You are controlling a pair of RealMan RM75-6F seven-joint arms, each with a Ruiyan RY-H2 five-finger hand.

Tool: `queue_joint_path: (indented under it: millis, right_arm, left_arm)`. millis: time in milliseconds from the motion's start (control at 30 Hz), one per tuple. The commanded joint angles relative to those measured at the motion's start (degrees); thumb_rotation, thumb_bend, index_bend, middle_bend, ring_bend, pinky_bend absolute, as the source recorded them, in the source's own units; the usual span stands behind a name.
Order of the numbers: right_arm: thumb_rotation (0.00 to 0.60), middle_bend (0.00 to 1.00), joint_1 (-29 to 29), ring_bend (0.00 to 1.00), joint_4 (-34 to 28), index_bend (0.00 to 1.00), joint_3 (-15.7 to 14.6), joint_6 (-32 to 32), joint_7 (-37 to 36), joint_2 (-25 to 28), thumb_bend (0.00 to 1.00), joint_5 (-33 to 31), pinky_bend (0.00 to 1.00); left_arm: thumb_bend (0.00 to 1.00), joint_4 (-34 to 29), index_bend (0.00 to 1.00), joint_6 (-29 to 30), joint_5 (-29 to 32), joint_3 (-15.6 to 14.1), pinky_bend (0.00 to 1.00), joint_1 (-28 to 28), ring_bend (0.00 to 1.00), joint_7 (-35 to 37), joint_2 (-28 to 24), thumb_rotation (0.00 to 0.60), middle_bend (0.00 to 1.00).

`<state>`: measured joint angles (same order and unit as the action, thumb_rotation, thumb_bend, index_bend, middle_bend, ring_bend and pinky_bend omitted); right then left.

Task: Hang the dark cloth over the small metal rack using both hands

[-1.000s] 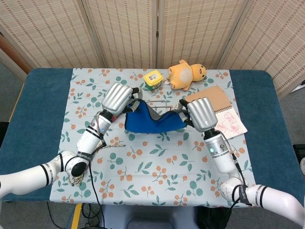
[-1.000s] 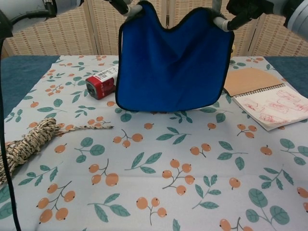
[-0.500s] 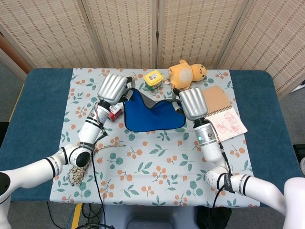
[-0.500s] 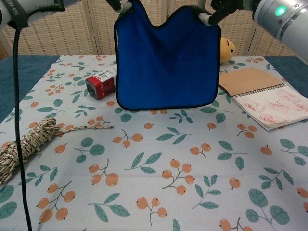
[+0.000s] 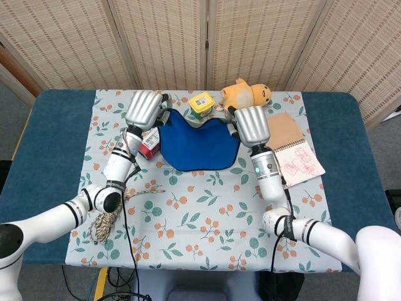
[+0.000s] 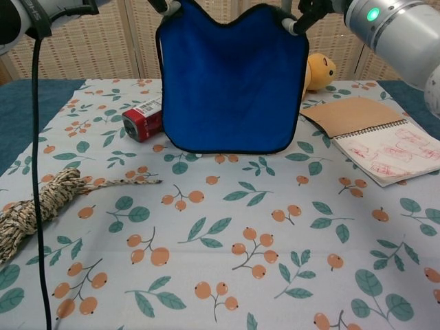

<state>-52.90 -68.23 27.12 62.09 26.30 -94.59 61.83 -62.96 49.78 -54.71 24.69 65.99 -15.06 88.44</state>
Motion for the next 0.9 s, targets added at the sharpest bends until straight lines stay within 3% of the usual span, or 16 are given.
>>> queue_joint_path:
  millis: [33,500,900]
  right_arm:
    - [0.6,0.97,-1.2,0.92,2.8,0.67,-0.1,-1.2,-0.3,-1.0,0.44,-1.2,0.99]
    - [0.6,0.96,-4.4,0.92,10.5,0.67,-0.5,-3.8,-0.3,-4.3,0.41,-4.6,0.99]
    - [0.6,0.96,-7.2,0.92,12.5,0.58,0.3,-4.9,3.0,-5.8,0.38,-8.3,0.99]
  left_arm:
    - [0.44,0.2,0.56,-0.3,0.5,-0.1,1.0,0.2,0.96,-0.2,0.2,0.6,1.0]
    - [0.44,3.6,0.56,-1.8,3.9,-0.7,1.0,2.2,0.94,-4.0,2.0,0.6,1.0]
    - [0.44,7.9,0.54,-2.2,8.8,-0.1,1.0,3.6,0.92,-8.0,3.5,0.6,1.0]
